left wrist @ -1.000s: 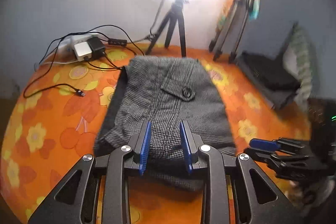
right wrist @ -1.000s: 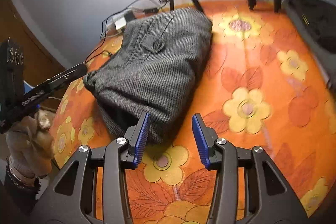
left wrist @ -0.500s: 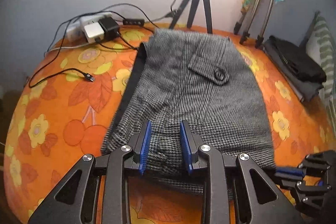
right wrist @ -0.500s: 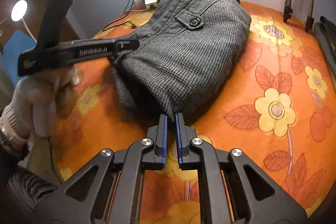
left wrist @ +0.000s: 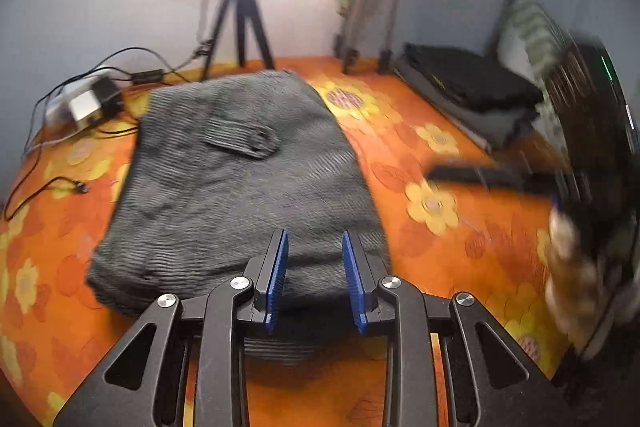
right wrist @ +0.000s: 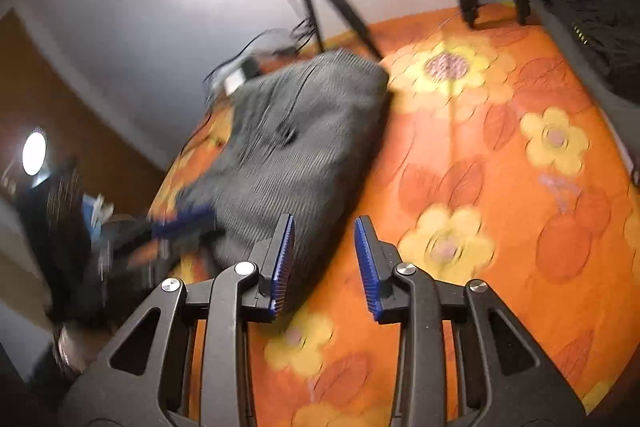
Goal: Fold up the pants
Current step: 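Move both open tools to the sides of the folded trousers bundle, then grasp the trousers bundle with the right tool while the left tool grasps it too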
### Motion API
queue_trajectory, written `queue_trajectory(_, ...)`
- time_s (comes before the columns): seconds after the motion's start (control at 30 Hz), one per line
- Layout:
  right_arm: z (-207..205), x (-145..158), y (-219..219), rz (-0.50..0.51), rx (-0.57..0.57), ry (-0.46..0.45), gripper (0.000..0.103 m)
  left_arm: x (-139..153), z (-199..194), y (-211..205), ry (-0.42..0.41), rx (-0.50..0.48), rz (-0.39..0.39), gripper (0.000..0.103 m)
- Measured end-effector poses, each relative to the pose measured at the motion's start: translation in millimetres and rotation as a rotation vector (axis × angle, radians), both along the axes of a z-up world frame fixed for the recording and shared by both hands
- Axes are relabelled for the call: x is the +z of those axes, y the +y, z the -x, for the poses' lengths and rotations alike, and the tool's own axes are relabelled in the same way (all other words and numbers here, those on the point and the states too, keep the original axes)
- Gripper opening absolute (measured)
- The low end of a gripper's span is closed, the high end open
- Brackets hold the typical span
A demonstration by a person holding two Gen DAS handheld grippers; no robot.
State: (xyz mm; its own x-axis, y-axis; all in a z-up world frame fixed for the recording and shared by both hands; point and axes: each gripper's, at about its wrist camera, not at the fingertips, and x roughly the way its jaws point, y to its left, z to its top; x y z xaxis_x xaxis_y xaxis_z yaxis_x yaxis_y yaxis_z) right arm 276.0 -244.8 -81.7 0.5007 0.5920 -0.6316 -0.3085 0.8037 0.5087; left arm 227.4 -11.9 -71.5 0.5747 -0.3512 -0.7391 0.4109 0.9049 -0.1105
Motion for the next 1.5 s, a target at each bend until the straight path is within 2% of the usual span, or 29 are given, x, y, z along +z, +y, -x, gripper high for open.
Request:
queue_trajectory(0.1, -25.0, 8.8, 7.8, 0.025, 0.01, -0.034, 0.033, -14.7, -1.0, -7.3, 0.034, -0.013, -0.033, 0.026)
queue_trajectory(0.27, -83.0, 18.3, 63.8, 0.098, 0.112, -0.103, 0.033, -26.1, -1.9, -2.6, 0.062, -0.013, -0.035, 0.026)
queue_trajectory(0.33, -108.1, 15.0, 86.3, 0.133, 0.141, -0.1, 0.033, -27.5, -2.0, -0.5, 0.069, -0.013, -0.024, 0.026)
queue_trajectory(0.43, -141.8, 3.1, 110.3, 0.206, 0.119, -0.089, 0.033, -29.3, -3.7, 3.0, 0.074, -0.017, -0.01, 0.027)
queue_trajectory(0.53, -161.7, -7.8, 121.3, 0.217, 0.131, -0.067, 0.033, -31.5, -4.1, 6.9, 0.081, -0.021, 0.008, 0.027)
queue_trajectory(0.63, -164.3, -7.8, 127.4, 0.25, 0.129, -0.091, 0.033, -31.0, -4.5, 10.0, 0.089, -0.025, 0.021, 0.027)
queue_trajectory(0.73, -159.6, -0.8, 116.4, 0.198, 0.102, -0.077, 0.034, -18.8, -1.9, 16.8, 0.094, -0.033, 0.064, 0.026)
queue_trajectory(0.8, -150.5, 4.7, 101.0, 0.163, 0.07, -0.061, 0.052, -4.2, -0.2, 26.4, 0.067, -0.021, 0.09, 0.029)
queue_trajectory(0.83, -142.1, 6.0, 89.8, 0.143, 0.05, -0.062, 0.064, 3.1, -0.9, 34.0, 0.055, -0.008, 0.113, 0.033)
queue_trajectory(0.87, -134.5, 6.4, 81.4, 0.137, 0.043, -0.064, 0.068, 11.6, -3.1, 45.3, 0.038, 0.017, 0.141, 0.045)
queue_trajectory(0.9, -126.1, 5.9, 72.4, 0.14, 0.042, -0.064, 0.068, 16.5, -4.8, 53.9, 0.022, 0.042, 0.158, 0.054)
queue_trajectory(0.97, -109.9, 0.3, 55.7, 0.167, 0.036, -0.052, 0.068, 22.7, -18.2, 77.7, 0.005, 0.109, 0.187, 0.058)
queue_trajectory(1.03, -99.1, -9.0, 40.7, 0.18, 0.027, -0.021, 0.069, 18.1, -42.3, 97.3, 0.047, 0.156, 0.225, 0.059)
queue_trajectory(1.1, -97.7, -18.6, 29.2, 0.162, 0.011, 0.019, 0.07, 8.5, -65.4, 108.7, 0.119, 0.177, 0.255, 0.067)
queue_trajectory(1.2, -106.2, -28.4, 18.3, 0.129, -0.019, 0.063, 0.07, -3.1, -91.5, 114.3, 0.2, 0.212, 0.264, 0.068)
queue_trajectory(1.3, -112.2, -32.8, 15.3, 0.103, -0.016, 0.067, 0.07, -5.3, -112.0, 118.4, 0.198, 0.253, 0.251, 0.068)
queue_trajectory(1.5, -123.6, -44.9, 23.8, 0.035, 0.008, 0.093, 0.07, -22.5, -153.3, 118.9, 0.255, 0.232, 0.267, 0.068)
